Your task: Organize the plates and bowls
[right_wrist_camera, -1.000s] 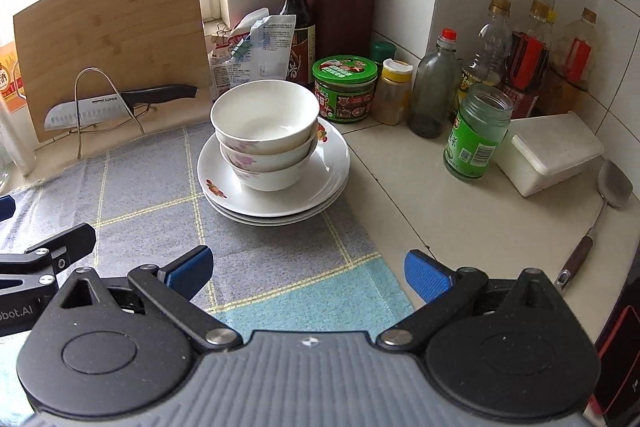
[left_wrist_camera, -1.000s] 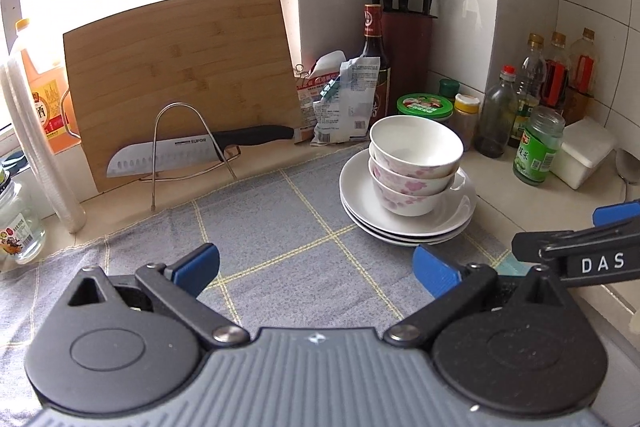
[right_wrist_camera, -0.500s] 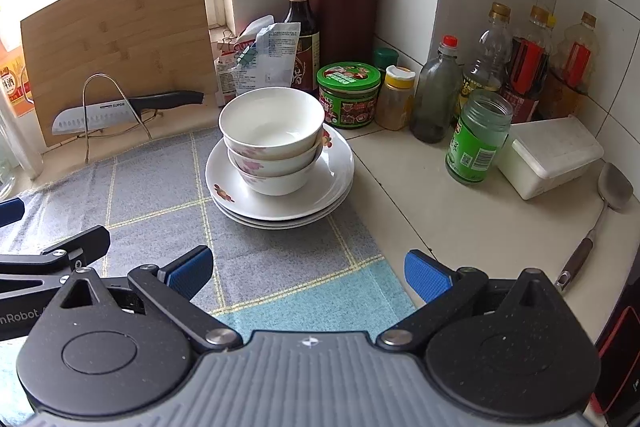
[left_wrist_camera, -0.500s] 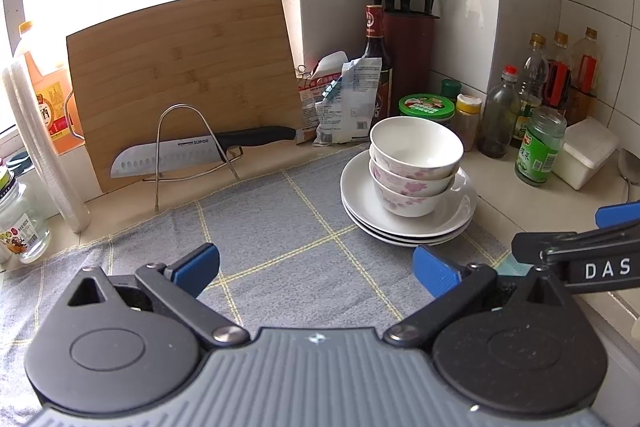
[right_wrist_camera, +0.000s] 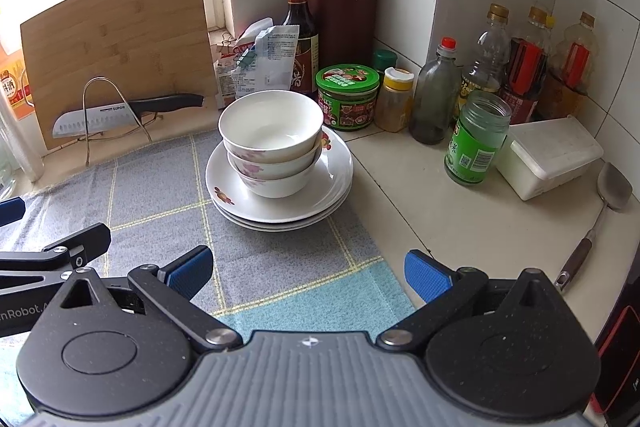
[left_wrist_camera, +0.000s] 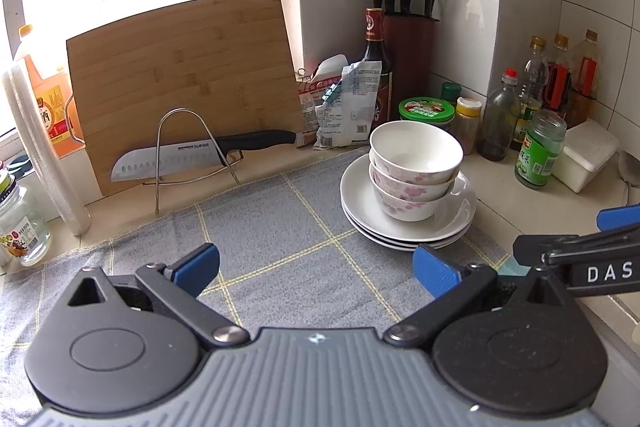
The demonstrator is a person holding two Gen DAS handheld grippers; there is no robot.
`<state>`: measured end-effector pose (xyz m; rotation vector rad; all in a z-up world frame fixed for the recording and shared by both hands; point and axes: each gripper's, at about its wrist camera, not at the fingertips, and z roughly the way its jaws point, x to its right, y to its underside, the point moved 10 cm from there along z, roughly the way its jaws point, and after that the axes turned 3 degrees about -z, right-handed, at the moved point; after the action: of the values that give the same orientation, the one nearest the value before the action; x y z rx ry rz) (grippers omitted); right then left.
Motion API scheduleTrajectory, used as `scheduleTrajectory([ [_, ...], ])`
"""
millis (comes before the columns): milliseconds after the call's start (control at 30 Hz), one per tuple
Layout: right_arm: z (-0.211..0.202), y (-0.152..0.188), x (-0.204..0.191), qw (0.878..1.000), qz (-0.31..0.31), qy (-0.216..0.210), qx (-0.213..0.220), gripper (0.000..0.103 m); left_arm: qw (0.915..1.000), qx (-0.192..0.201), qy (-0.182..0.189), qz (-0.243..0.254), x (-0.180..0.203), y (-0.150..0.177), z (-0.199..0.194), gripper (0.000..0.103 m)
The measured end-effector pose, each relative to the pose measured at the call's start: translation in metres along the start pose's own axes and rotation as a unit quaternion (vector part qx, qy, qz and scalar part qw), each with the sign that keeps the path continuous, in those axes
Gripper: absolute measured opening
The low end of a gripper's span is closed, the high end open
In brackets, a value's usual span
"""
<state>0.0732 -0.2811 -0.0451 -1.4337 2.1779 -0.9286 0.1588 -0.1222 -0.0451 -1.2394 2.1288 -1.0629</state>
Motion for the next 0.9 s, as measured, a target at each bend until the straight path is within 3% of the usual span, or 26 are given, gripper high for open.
scheduleTrajectory([
  [900,-0.0033,-0.0018,0.0044,1.000,0.006,0.003,0.003,0.103,1.0000,-0.001,0.002,-0.001,0.0036,0.0003,-0.0006,0.102],
])
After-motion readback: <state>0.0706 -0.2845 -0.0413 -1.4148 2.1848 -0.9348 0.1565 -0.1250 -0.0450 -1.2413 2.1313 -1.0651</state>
